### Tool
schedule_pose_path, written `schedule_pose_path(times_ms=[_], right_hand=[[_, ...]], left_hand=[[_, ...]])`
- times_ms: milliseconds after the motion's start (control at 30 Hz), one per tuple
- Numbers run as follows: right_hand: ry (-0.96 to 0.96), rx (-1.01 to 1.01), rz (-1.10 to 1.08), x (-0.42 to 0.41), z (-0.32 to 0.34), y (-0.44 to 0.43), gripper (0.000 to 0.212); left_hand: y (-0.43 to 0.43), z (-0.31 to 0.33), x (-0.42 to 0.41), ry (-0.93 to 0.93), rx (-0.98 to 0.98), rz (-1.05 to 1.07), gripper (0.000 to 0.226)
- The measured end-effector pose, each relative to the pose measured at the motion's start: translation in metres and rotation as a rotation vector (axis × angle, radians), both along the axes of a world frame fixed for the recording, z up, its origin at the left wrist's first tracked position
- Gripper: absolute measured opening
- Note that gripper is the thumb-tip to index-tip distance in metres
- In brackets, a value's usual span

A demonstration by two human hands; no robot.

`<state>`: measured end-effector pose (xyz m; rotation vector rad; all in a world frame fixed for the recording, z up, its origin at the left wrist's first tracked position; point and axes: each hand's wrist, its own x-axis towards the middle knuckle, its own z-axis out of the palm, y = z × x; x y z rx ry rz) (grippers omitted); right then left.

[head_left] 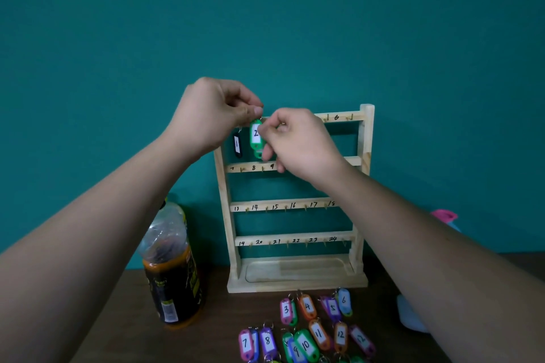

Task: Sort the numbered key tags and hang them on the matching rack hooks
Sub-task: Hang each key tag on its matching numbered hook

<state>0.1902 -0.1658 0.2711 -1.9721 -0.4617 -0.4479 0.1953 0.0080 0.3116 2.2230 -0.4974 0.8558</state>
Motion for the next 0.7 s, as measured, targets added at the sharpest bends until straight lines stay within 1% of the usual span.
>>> schedule_pose_path(times_ms=[100, 233, 367, 467, 700], right_hand=[[0.024, -0.002, -0.029, 0.000, -0.002, 0.001, 0.019], [0.019, 0.022, -0.056, 0.002, -0.004, 0.005, 0.019], [0.012, 0.022, -0.060, 0.003, 0.000, 0.009, 0.019], [0.028, 0.011, -0.062, 0.003, 0.002, 0.011, 0.020], [0.057, -0.037, -0.083, 0.005, -0.002, 0.009, 0.018]], left_hand=[[-0.002, 0.000, 0.006, -0.041, 0.094, 0.078, 0.007], [-0.005, -0.002, 0.010, -0.102, 0.095, 0.112, 0.009], [-0.005, -0.002, 0.011, -0.170, 0.136, 0.151, 0.004], [-0.006, -0.001, 0.012, -0.161, 0.187, 0.169, 0.001], [-0.003, -0.002, 0.016, -0.130, 0.300, 0.225, 0.004]])
